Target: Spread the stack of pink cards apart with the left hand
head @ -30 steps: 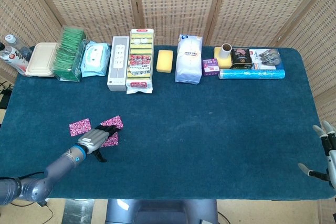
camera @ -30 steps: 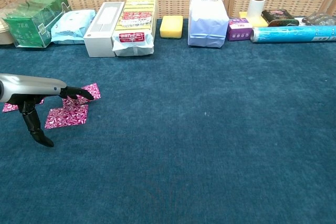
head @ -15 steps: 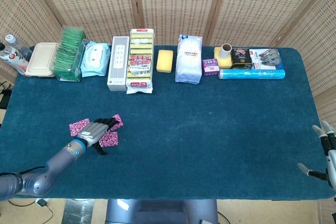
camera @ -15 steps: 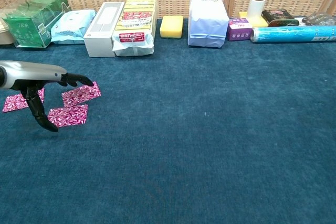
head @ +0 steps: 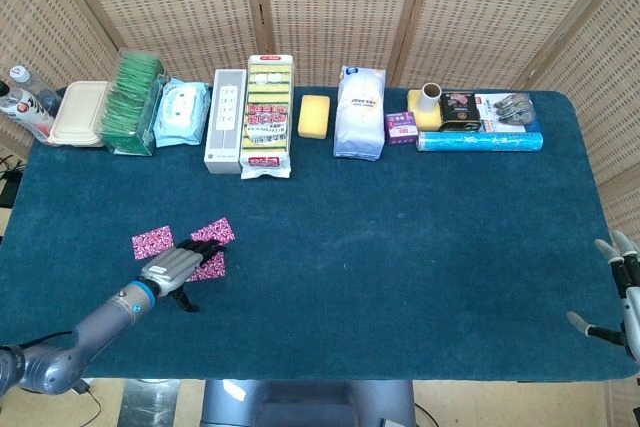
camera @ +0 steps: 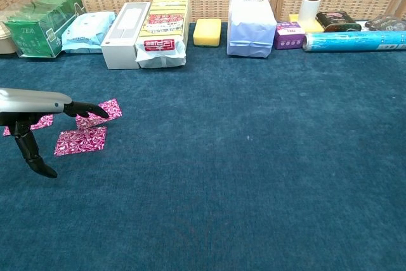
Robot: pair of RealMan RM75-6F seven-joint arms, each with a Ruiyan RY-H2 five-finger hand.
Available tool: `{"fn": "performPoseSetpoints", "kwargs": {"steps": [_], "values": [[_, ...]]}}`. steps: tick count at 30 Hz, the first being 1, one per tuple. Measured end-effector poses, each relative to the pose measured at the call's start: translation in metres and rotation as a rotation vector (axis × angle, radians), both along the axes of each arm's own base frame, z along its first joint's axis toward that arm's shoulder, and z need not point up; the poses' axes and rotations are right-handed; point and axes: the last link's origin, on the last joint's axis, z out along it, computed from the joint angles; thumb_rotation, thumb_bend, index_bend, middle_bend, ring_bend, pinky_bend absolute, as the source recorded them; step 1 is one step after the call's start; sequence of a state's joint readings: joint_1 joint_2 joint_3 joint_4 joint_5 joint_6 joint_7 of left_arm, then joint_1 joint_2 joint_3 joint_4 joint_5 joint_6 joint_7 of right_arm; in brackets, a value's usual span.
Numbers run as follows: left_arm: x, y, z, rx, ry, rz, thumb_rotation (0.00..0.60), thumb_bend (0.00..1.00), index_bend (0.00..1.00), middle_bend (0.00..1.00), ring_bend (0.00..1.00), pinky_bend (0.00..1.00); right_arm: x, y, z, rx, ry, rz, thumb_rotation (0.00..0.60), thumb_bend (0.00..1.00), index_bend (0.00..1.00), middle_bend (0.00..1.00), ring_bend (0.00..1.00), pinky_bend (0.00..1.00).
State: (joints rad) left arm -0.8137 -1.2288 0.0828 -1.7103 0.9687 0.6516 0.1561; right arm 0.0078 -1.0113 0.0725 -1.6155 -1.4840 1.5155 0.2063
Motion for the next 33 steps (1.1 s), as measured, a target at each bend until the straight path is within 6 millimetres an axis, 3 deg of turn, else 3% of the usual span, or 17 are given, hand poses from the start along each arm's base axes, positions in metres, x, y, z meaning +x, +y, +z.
{"fn": "performPoseSetpoints", "kwargs": {"steps": [19,27,33], "values": [[-0.006,0.031,-0.004,0.078,0.009,0.023,0.600,0.02,0.00,0.00,0.00,0.04,-0.001,-0.002,-0.001,0.004,0.003,-0.009,0.600,0.00,0.08,0.00,0.00,0.00],[-0.009,0.024,0.002,0.136,-0.027,-0.009,0.600,0.04,0.00,0.00,0.00,0.04,0.000,-0.002,-0.001,0.002,0.001,-0.006,0.600,0.00,0.08,0.00,0.00,0.00],[-0.015,0.017,0.006,0.223,-0.044,-0.005,0.600,0.09,0.11,0.00,0.00,0.04,0.000,-0.001,-0.001,0.003,0.000,-0.002,0.600,0.00,0.08,0.00,0.00,0.00]]}}
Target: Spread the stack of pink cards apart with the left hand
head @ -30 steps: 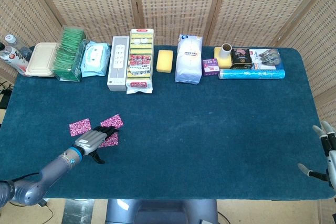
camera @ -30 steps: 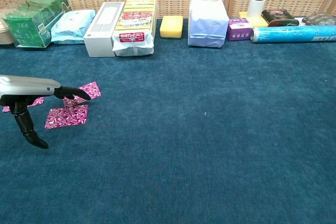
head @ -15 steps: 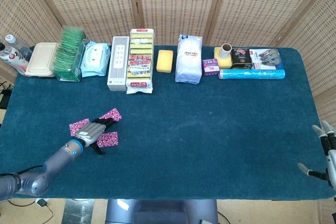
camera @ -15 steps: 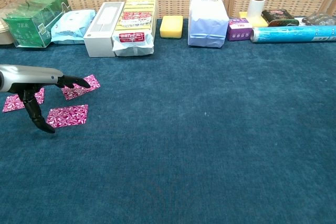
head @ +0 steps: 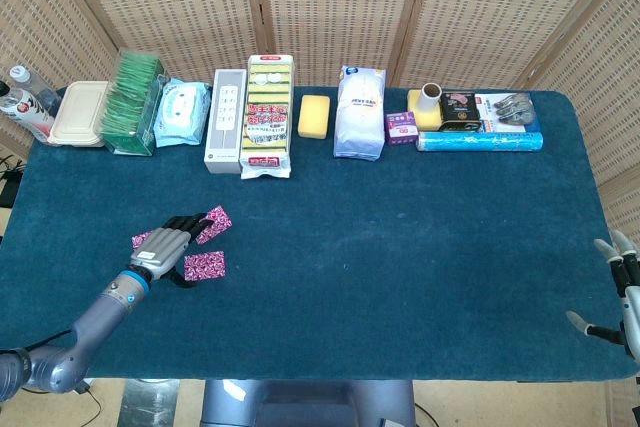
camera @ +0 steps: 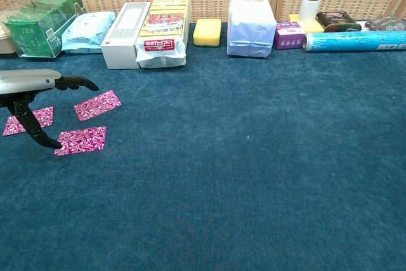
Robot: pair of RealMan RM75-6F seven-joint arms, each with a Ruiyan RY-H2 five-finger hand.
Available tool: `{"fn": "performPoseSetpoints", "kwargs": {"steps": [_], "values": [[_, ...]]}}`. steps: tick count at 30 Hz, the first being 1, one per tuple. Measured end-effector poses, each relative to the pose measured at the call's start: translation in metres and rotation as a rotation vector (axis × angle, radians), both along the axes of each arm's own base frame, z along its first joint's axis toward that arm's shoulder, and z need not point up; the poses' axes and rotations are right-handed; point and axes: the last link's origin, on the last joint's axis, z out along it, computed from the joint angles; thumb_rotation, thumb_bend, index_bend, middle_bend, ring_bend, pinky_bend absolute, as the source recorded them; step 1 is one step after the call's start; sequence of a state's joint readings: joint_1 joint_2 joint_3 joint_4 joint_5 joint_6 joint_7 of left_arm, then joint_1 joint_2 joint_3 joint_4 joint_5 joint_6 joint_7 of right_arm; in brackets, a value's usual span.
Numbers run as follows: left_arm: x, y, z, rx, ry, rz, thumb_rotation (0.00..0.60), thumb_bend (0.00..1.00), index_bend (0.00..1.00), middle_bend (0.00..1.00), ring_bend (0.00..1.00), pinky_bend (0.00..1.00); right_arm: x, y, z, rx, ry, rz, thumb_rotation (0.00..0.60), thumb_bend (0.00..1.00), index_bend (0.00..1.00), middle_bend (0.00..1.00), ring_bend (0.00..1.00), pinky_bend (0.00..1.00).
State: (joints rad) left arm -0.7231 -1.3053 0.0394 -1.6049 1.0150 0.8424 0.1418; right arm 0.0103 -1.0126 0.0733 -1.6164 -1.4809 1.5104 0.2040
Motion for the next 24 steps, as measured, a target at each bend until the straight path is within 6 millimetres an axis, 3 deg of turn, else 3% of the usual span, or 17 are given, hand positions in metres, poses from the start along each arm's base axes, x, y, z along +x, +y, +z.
{"fn": "performPoseSetpoints", "kwargs": {"steps": [5,14,24], "values": [[-0.003,-0.008,-0.002,0.087,0.010,0.003,0.600,0.12,0.16,0.00,0.00,0.04,0.000,0.001,0.001,0.000,-0.004,0.004,0.600,0.00,0.08,0.00,0.00,0.00],[-0.001,-0.024,-0.021,0.085,0.006,0.055,0.600,0.16,0.24,0.00,0.00,0.08,0.000,0.002,0.004,-0.005,-0.016,0.009,0.600,0.00,0.08,0.00,0.00,0.00],[0.001,-0.020,-0.026,0.119,0.017,0.066,0.600,0.18,0.24,0.00,0.00,0.08,0.000,0.002,0.006,-0.007,-0.020,0.011,0.600,0.00,0.08,0.00,0.00,0.00]]}}
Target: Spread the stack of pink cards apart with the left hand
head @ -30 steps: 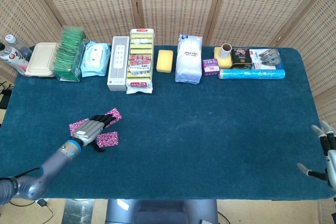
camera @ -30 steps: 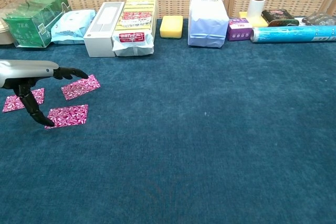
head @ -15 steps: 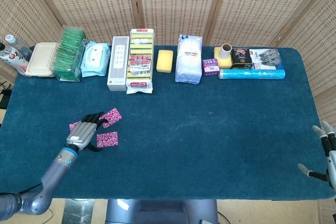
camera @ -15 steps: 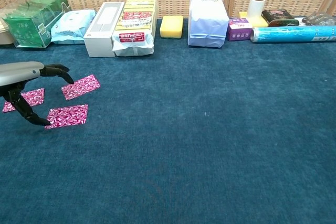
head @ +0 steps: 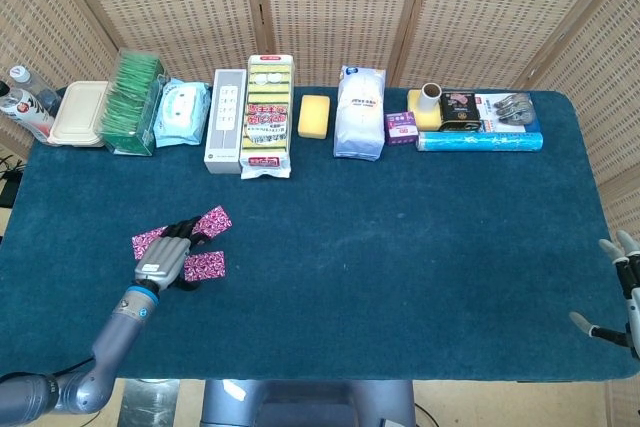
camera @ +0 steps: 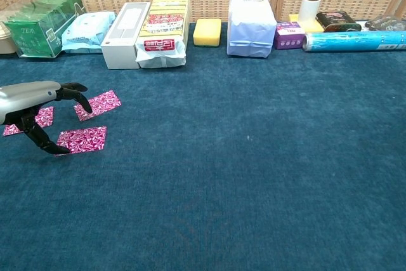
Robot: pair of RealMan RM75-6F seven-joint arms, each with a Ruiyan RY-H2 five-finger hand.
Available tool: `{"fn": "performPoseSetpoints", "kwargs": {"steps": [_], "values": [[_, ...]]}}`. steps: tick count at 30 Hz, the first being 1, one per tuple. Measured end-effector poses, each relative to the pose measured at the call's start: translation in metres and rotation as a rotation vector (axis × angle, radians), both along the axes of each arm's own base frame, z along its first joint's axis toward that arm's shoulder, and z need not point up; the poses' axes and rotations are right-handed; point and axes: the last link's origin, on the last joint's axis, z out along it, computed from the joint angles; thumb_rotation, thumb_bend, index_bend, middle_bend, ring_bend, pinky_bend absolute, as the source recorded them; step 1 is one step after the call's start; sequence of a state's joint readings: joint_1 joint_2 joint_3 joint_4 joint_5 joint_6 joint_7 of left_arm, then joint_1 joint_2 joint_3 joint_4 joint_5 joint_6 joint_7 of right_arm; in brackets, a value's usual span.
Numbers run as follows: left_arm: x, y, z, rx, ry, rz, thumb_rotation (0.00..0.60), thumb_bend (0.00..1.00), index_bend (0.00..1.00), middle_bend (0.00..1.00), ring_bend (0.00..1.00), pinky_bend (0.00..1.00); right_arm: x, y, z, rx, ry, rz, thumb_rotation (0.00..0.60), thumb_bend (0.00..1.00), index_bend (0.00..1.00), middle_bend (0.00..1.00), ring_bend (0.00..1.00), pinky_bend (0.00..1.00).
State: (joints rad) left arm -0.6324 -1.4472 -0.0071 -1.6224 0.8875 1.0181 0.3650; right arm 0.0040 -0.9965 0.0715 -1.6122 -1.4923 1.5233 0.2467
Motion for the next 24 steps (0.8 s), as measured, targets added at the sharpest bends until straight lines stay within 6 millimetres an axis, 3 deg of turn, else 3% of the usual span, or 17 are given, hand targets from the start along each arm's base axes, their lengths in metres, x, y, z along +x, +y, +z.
{"fn": "performPoseSetpoints", "kwargs": {"steps": [24], "values": [[-0.002,-0.006,-0.011,0.011,0.031,0.009,0.600,0.20,0.28,0.00,0.00,0.08,-0.001,0.001,0.001,0.003,-0.005,0.002,0.600,0.00,0.08,0.00,0.00,0.00]]}}
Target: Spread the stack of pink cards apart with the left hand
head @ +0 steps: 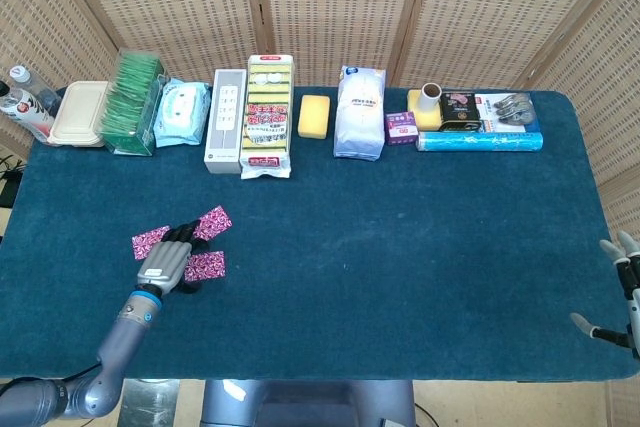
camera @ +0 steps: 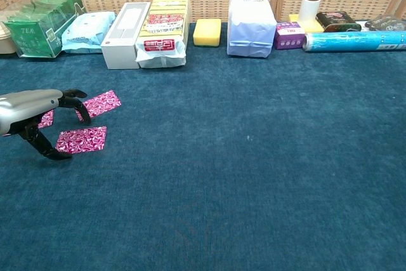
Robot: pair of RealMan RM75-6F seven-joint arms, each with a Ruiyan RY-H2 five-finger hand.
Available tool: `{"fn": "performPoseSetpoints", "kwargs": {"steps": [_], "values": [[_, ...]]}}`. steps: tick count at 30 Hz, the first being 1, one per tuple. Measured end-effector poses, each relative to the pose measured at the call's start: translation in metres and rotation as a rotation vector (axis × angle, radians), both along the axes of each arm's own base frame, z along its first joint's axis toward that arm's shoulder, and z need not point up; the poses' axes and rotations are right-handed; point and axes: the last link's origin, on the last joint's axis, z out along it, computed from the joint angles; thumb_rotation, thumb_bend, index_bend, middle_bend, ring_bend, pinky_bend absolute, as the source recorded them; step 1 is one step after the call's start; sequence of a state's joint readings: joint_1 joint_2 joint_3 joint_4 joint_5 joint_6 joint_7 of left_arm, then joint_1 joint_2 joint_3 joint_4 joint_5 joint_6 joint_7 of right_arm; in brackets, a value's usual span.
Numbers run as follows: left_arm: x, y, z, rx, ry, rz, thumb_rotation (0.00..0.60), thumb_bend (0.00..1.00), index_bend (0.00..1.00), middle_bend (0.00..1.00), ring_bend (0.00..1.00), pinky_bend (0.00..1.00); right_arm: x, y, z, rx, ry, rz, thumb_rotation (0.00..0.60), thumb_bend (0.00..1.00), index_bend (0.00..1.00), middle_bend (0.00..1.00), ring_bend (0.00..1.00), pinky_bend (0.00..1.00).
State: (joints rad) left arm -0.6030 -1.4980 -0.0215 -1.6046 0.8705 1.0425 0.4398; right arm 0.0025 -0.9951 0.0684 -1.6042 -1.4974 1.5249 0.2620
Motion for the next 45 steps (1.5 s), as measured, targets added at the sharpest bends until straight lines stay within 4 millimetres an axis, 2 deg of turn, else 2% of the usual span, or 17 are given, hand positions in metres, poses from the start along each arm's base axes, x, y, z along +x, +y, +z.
{"fn": "performPoseSetpoints", "kwargs": {"steps": [16,28,45], "values": [[0.0000,0.0021,-0.0041,0.003,0.027,0.006,0.600,0.20,0.28,0.00,0.00,0.08,-0.0004,0.0009,0.0018,-0.007,-0.004,0.004,0.600,0.00,0.08,0.00,0.00,0.00],[0.0003,0.0011,-0.0060,-0.010,0.037,0.013,0.600,0.24,0.39,0.00,0.00,0.08,-0.0002,0.0006,0.0021,-0.012,-0.007,0.007,0.600,0.00,0.08,0.00,0.00,0.00],[0.0020,-0.0009,-0.0040,-0.003,0.036,-0.001,0.600,0.25,0.43,0.00,0.00,0.08,-0.0006,0.0007,0.0014,-0.014,-0.009,0.007,0.600,0.00,0.06,0.00,0.00,0.00]]}}
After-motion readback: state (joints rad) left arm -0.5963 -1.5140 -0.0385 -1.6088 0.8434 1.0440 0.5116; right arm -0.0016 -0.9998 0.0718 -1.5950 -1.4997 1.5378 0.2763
